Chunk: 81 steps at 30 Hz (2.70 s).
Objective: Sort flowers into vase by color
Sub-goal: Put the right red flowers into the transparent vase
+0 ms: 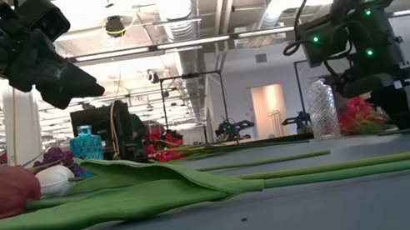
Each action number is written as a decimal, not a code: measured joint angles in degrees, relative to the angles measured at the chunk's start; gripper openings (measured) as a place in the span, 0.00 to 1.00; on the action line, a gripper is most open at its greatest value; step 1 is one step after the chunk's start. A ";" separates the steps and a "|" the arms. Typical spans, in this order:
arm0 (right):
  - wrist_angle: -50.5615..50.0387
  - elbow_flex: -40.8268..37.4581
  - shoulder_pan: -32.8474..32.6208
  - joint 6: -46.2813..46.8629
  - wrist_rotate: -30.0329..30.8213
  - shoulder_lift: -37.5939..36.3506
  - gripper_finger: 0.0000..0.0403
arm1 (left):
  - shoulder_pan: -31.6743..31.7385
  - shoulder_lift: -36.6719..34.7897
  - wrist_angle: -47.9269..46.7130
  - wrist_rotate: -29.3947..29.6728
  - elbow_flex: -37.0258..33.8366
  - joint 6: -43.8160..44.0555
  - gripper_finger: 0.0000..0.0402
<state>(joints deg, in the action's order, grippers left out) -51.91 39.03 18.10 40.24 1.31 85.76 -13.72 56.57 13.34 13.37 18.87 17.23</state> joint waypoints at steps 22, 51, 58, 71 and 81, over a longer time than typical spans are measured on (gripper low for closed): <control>-10.68 -0.24 0.90 11.58 26.76 -24.06 0.06 | -0.02 -0.02 0.03 0.16 0.00 0.66 0.31; 60.54 -9.85 22.40 -35.83 10.96 -48.71 0.05 | -0.02 -0.02 1.16 1.03 0.00 0.58 0.31; 67.07 -14.63 25.55 -35.68 10.43 -47.41 0.05 | -0.01 -0.01 1.16 1.07 0.00 0.16 0.31; 77.29 -19.19 25.67 -35.59 10.52 -39.96 0.05 | -0.02 0.00 1.11 2.65 0.00 1.05 0.31; 77.20 -20.71 25.67 -35.66 10.59 -35.88 0.09 | -0.02 -0.02 1.07 2.75 0.00 1.05 0.31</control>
<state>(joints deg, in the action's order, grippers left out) 25.29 18.33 43.77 4.58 11.90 49.89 -13.74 56.55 14.41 16.12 18.87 18.28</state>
